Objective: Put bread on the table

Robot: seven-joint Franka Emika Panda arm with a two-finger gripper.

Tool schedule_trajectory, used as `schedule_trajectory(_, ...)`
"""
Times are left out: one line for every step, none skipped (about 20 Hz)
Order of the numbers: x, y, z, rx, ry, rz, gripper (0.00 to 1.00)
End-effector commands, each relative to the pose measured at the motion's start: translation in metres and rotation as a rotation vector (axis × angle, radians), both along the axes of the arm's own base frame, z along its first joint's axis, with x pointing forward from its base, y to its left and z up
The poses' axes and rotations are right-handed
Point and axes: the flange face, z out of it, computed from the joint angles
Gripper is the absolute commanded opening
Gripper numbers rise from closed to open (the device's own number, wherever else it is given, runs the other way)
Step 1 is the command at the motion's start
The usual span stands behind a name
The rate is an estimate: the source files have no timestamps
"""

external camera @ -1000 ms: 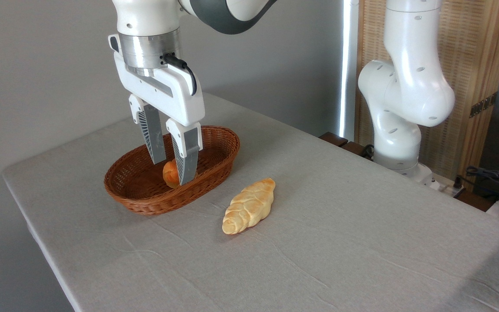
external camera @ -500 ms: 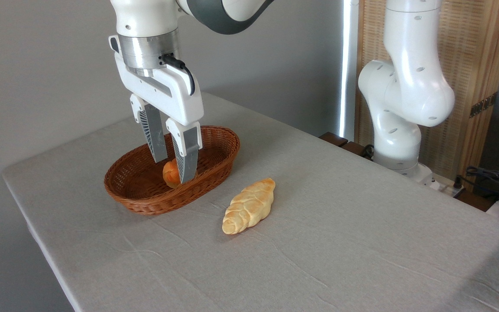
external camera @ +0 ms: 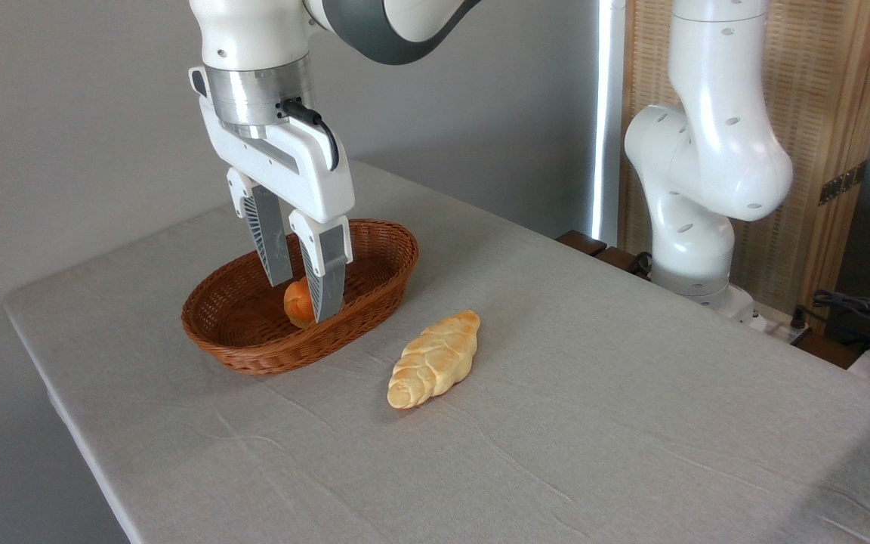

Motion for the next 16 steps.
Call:
schedule_trajectory(0.0,-0.005,0.002,-0.01,0.011,0.0,1.0)
schedule_trajectory(0.0,-0.005,0.002,-0.009,0.012,0.0,1.0)
schedule_trajectory(0.0,-0.005,0.002,-0.009,0.012,0.0,1.0)
schedule_trajectory(0.0,-0.005,0.002,-0.009,0.012,-0.001,1.0)
schedule_trajectory(0.0,-0.005,0.002,-0.009,0.014,0.0,1.0)
schedule_trajectory(-0.001,-0.005,0.002,-0.008,0.02,-0.002,1.0)
schedule_trajectory(-0.001,-0.005,0.001,-0.008,0.023,-0.002,1.0)
schedule_trajectory(-0.001,-0.006,0.001,-0.008,0.024,-0.004,1.0)
schedule_trajectory(0.0,-0.009,-0.002,-0.006,0.029,-0.007,1.0)
schedule_trajectory(-0.001,-0.024,-0.007,-0.004,0.038,-0.032,1.0)
schedule_trajectory(-0.005,-0.029,-0.013,-0.001,0.058,-0.044,1.0)
schedule_trajectory(-0.006,-0.032,-0.014,0.0,0.062,-0.047,1.0)
schedule_trajectory(-0.007,-0.039,-0.017,0.0,0.066,-0.059,1.0)
schedule_trajectory(-0.01,-0.054,-0.018,-0.009,0.066,-0.08,1.0)
schedule_trajectory(-0.011,-0.062,-0.019,-0.034,0.07,-0.073,1.0)
schedule_trajectory(-0.012,-0.073,-0.022,-0.072,0.08,-0.061,1.0)
